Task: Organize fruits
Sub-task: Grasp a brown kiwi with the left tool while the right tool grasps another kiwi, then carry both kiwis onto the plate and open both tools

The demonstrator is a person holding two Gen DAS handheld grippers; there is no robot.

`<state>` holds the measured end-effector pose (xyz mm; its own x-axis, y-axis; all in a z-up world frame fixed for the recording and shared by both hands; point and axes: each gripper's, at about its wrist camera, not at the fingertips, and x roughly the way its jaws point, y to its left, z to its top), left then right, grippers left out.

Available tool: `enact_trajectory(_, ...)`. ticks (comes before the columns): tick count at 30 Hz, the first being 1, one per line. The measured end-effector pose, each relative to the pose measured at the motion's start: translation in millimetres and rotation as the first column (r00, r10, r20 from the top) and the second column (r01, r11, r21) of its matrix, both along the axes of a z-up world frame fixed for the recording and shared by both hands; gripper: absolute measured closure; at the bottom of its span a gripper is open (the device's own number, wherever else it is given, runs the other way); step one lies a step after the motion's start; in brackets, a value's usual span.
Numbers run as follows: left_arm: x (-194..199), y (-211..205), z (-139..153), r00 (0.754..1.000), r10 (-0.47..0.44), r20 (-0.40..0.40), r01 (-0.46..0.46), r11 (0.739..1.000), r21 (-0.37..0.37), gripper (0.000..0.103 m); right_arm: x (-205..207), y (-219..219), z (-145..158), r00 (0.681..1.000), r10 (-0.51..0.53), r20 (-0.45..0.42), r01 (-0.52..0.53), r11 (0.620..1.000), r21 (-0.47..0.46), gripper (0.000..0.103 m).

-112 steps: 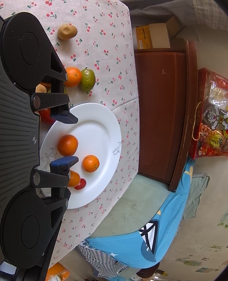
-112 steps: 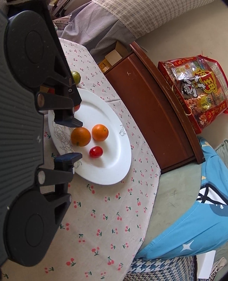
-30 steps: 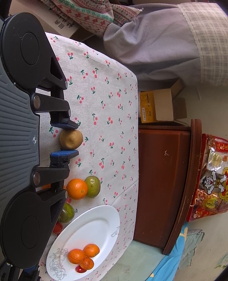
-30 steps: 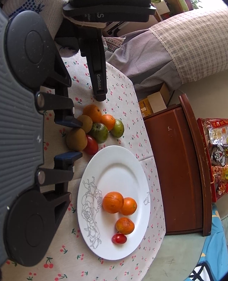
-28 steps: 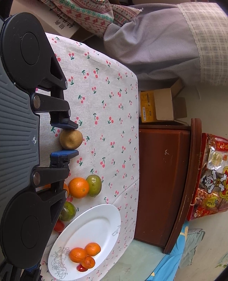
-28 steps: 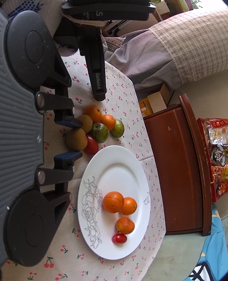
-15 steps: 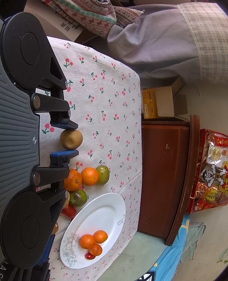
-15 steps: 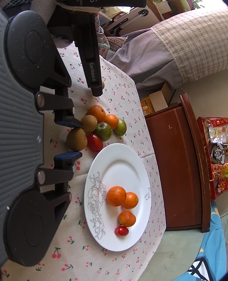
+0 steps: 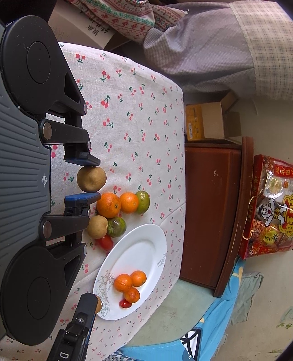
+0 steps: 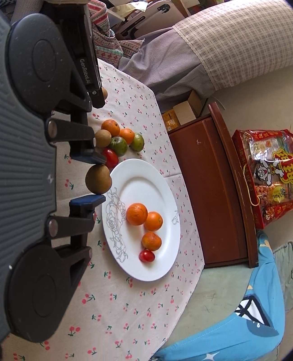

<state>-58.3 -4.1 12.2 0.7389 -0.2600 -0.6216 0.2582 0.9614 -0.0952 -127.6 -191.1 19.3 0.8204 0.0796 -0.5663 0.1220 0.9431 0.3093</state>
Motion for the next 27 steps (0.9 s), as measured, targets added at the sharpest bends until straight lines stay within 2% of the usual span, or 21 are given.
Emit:
enact_trajectory(7,-9.6,-5.8,6.3,0.999,-0.031,0.006,0.031,0.999,-0.016,0.081,-11.1,-19.3,6.1,0.997,-0.078,0.004,0.078,0.997,0.029,0.073)
enact_trajectory(18,-15.9,-18.7,23.4,0.996,-0.085,0.012,0.085,0.993,-0.082,0.081,-16.9,-34.0,11.6,0.992,-0.124,0.036,0.121,0.99,0.074,0.073)
enact_trajectory(27,-3.6,-46.4,32.3,0.988,-0.152,0.023,0.154,0.983,-0.099,0.081,-12.5,-46.7,8.3,0.984,-0.173,0.038,0.167,0.977,0.131,0.073)
